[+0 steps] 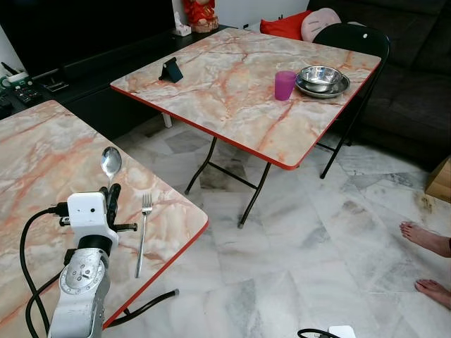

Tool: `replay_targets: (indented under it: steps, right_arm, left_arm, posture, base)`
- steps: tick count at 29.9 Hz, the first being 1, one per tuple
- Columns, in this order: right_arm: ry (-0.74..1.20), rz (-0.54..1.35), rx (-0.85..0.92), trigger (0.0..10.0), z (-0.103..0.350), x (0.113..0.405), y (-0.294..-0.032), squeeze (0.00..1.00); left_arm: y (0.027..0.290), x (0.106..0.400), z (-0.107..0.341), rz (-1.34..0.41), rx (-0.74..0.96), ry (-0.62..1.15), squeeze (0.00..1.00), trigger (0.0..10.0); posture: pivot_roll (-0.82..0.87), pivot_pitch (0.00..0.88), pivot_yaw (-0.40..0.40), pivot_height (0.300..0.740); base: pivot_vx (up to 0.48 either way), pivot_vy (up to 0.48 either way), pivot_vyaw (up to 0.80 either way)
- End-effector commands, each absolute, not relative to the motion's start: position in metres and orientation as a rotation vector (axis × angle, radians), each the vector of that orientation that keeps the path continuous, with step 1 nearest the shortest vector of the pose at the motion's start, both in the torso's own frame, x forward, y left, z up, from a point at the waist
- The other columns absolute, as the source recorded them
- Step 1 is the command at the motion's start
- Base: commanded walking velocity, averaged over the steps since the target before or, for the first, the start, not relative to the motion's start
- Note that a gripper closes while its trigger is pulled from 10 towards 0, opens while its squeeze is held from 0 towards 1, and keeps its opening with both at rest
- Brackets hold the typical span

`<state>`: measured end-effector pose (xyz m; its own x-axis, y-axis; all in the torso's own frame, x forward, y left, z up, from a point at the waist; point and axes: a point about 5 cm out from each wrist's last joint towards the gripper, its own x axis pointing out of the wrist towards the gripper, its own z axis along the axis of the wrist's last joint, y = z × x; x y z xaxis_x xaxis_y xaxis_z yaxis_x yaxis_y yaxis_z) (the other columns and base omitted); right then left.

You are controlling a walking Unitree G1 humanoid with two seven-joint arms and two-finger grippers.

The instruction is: Setting the table

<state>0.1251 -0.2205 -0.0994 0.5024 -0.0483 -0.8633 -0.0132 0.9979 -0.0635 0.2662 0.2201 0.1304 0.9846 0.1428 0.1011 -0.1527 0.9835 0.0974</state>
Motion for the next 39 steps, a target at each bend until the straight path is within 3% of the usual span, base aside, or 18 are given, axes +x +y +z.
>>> replay_targets:
  steps: [1, 6, 39]
  right_arm:
    - [1.041, -0.020, -0.068, 10.0, -0.0993, 0.1257, -0.2199, 0.00]
    - [1.034, -0.012, -0.079, 10.0, -0.0989, 0.1268, -0.2195, 0.00]
    - [1.031, -0.003, -0.080, 10.0, -0.0985, 0.1279, -0.2193, 0.00]
  left_arm:
    - [0.2201, 0.2683, 0.1355, 0.149, 0.130, -0.115, 0.00, 10.0]
    - [0.2191, 0.2703, 0.1379, 0.150, 0.131, -0.121, 0.00, 10.0]
    - [0.2142, 0.2736, 0.1387, 0.147, 0.133, -0.127, 0.00, 10.0]
  posture:
    - [-0.01, 0.000, 0.022, 0.732]
    - [0.00, 0.000, 0.025, 0.732]
    - [0.01, 0.000, 0.020, 0.732]
  base:
    - [0.000, 0.000, 0.00]
    - [0.000, 0.000, 0.23]
    - [0.000, 0.000, 0.80]
